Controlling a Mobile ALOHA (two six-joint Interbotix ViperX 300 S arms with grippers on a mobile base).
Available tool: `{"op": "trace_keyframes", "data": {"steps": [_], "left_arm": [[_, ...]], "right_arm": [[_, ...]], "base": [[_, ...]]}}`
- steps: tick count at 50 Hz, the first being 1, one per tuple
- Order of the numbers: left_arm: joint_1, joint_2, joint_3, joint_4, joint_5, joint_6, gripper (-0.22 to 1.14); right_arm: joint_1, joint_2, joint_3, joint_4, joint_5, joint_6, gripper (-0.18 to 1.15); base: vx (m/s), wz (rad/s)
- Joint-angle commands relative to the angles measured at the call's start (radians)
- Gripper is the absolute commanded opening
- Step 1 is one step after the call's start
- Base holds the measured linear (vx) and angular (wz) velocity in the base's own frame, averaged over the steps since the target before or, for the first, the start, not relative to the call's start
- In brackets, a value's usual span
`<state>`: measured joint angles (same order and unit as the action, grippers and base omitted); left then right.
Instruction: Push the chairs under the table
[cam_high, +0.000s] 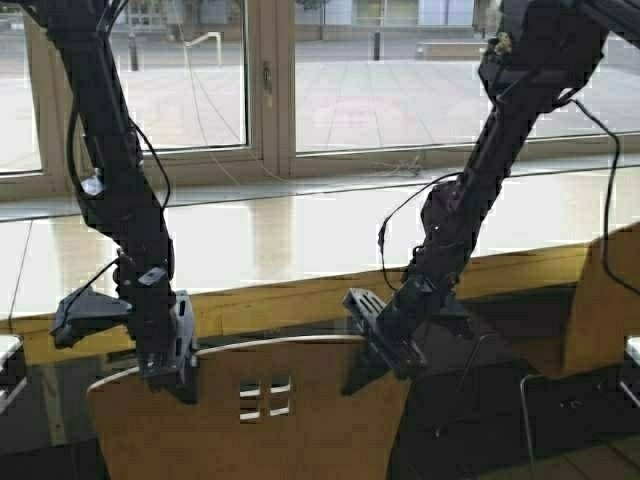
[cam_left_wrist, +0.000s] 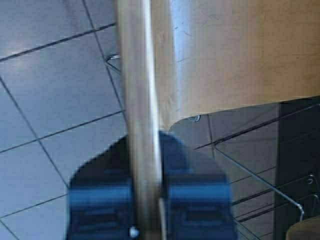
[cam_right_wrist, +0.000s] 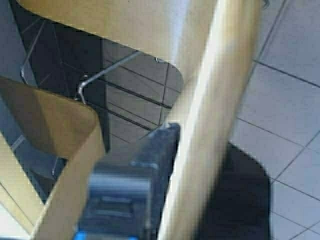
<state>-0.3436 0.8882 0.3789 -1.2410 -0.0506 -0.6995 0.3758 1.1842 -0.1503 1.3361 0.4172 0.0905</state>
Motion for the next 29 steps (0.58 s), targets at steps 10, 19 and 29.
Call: {"op": "trace_keyframes", "data": {"steps": [10,19,29], "left_arm": [[-0.003,-0.023,-0.02,0.017,0.009,0.095,0.03],[-0.003,-0.021,-0.02,0.017,0.011,0.117,0.03],[-0.003,-0.012,-0.035,0.017,0.0,0.163,0.03]], "right_arm": [[-0.006,-0.054,0.034,-0.025,-0.012,-0.049,0.05],[-0.006,-0.054,0.032,-0.032,-0.009,-0.052,0.05],[-0.008,-0.049,0.048,-0.057,-0.034,-0.052,0.05]], "base": [[0.25,0.03],[0.23,0.05],[0.22,0.07]]}}
